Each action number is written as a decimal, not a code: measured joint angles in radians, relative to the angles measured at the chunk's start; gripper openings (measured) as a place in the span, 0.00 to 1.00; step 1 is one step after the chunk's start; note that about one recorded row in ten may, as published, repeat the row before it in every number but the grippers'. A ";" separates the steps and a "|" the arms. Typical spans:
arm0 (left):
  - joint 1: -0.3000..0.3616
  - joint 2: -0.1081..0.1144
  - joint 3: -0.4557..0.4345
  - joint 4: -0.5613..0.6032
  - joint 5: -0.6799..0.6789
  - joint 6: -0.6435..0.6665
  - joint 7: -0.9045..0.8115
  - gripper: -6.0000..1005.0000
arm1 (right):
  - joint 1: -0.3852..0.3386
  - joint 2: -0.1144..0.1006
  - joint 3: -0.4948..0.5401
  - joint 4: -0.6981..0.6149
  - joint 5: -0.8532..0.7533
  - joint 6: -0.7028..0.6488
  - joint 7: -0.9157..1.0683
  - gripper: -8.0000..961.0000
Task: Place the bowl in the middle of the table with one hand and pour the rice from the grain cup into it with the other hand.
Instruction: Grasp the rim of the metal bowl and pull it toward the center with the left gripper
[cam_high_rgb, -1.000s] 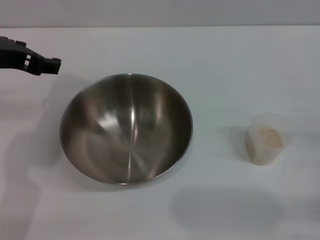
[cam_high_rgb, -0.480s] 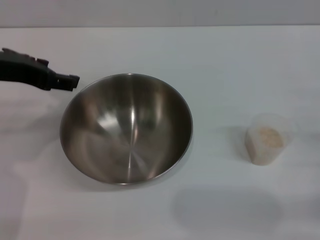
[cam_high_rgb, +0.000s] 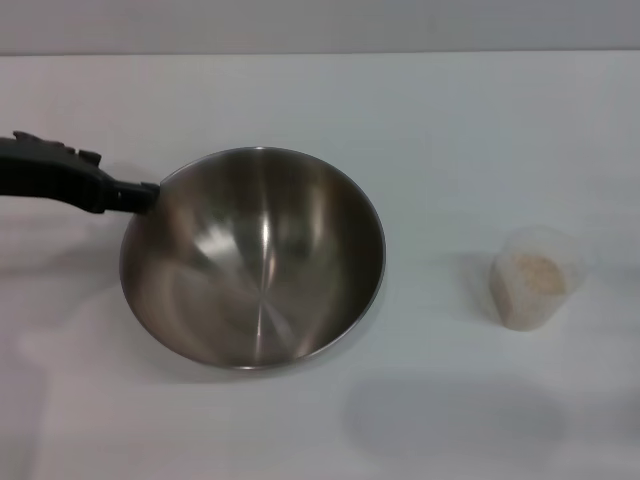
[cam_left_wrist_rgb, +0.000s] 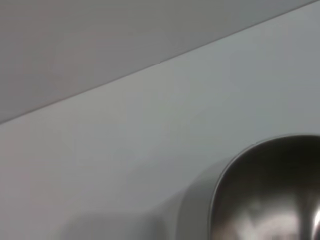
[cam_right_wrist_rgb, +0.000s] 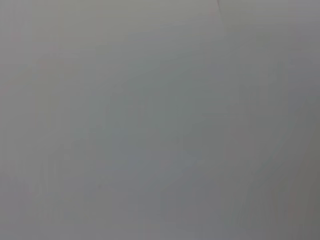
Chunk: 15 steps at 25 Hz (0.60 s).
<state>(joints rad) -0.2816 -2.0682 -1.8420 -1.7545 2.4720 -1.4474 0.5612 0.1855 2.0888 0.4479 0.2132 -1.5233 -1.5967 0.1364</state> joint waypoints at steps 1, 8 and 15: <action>0.001 0.000 0.004 0.007 0.000 0.003 0.003 0.79 | -0.001 0.000 0.000 0.000 0.000 0.000 0.000 0.87; 0.002 0.000 0.047 0.066 -0.001 0.054 0.015 0.79 | -0.006 0.001 0.000 0.000 0.000 0.000 0.000 0.87; 0.002 0.000 0.058 0.106 0.000 0.091 0.023 0.79 | -0.009 0.000 0.000 0.000 0.000 0.000 0.000 0.87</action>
<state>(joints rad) -0.2791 -2.0681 -1.7841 -1.6484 2.4725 -1.3569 0.5844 0.1764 2.0893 0.4479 0.2132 -1.5233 -1.5968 0.1364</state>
